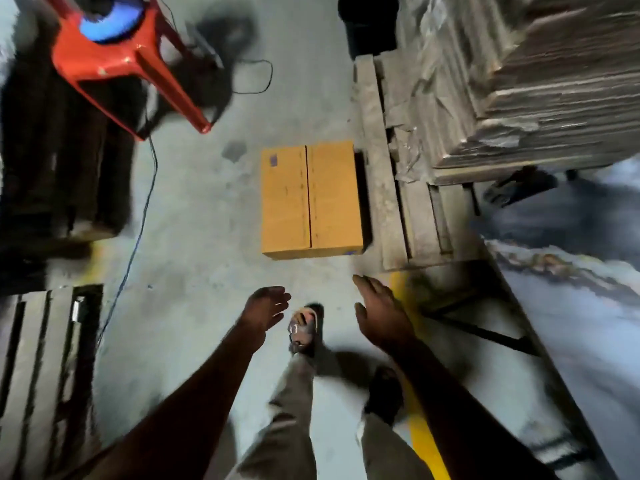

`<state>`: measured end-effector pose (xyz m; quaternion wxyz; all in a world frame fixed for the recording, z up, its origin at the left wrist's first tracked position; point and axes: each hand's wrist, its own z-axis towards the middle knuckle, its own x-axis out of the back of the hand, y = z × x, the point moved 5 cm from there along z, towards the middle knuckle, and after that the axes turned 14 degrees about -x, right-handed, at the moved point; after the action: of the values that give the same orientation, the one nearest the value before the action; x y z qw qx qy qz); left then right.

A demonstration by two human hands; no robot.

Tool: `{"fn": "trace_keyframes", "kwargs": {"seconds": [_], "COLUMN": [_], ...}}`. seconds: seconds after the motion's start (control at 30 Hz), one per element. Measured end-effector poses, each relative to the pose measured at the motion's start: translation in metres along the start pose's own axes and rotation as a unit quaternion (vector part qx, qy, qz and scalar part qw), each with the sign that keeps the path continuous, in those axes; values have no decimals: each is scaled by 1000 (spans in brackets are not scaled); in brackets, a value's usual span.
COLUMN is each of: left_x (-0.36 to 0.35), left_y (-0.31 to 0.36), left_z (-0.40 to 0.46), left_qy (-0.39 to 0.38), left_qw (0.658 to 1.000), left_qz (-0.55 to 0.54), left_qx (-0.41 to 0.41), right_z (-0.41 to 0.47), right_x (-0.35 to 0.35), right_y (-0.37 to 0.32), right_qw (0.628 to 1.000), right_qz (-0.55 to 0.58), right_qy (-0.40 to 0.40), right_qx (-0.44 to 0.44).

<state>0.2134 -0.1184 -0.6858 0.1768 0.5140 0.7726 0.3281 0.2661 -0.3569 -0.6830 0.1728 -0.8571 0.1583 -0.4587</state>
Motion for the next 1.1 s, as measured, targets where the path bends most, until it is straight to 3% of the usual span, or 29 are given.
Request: {"fn": "trace_keyframes", "kwargs": {"seconds": [0.13,0.23,0.33,0.47,0.57,0.67,0.8,1.1], "left_x": [12,18,34,57,54,53,50,56], "left_y": [-45,-83,-110,-126,-119,-120,-115,-12], "left_z": [106,200,297,397,438,460,448,336], "left_qy": [71,77,109,194,192,191,218,330], "left_qw": [997,996,986,965,964,968,966,935], "left_qz": [-13,37,121,173,182,162,135,123], "left_qx": [21,31,45,34,13,1,-21,-48], "right_z": [105,184,252,327,366,394,392,293], "right_x": [-78,-132,-185,-228,-237,-243,-237,-125], "right_y": [37,67,85,110,122,129,126,48], "right_qw": [998,991,989,992,975,945,927,911], "right_qz": [12,19,8,57,125,235,269,311], "right_qy": [-49,-61,-95,-42,-13,20,37,114], "right_qx": [-32,-116,-112,-100,-183,-228,-258,-246]}}
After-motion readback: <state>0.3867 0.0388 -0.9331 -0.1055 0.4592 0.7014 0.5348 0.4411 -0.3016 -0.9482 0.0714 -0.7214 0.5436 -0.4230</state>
